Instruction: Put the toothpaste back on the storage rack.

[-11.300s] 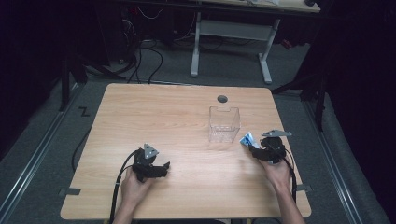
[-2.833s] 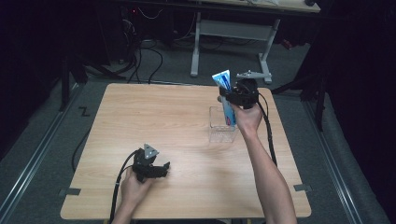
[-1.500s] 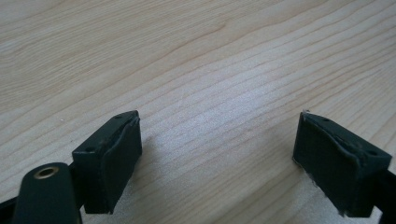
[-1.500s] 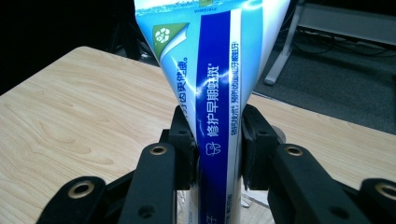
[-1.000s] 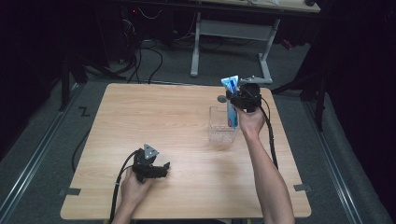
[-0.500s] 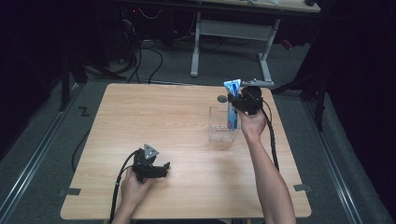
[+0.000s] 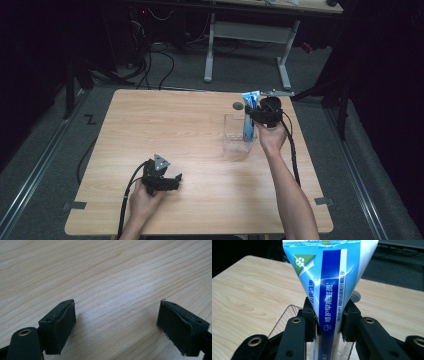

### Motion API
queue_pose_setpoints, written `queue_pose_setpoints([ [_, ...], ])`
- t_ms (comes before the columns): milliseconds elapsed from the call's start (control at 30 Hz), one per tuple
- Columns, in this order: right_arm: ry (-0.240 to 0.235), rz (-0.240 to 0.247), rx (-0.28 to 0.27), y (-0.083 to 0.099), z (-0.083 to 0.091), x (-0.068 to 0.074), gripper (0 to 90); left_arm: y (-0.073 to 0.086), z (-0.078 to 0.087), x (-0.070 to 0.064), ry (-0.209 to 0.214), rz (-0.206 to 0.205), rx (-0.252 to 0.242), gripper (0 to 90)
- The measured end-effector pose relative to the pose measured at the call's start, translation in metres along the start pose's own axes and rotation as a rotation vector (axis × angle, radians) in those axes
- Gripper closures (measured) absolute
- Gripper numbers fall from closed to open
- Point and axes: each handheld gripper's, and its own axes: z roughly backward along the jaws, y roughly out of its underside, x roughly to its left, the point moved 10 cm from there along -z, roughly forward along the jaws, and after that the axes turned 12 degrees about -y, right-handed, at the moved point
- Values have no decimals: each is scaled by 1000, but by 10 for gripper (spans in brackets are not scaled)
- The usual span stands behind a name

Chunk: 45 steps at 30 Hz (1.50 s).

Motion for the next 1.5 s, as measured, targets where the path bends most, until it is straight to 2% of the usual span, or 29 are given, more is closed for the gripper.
queue_pose_setpoints([
  [233,-8,18,26,6,-3,6,696,0,0,0,0,0,0,156],
  [433,-22,12,34,11,-5,9,696,0,0,0,0,0,0,156],
  [1233,-25,-25,77,31,-9,5,684,0,0,0,0,0,0,156],
  [1500,-18,-16,74,33,-7,4,671,0,0,0,0,0,0,156],
])
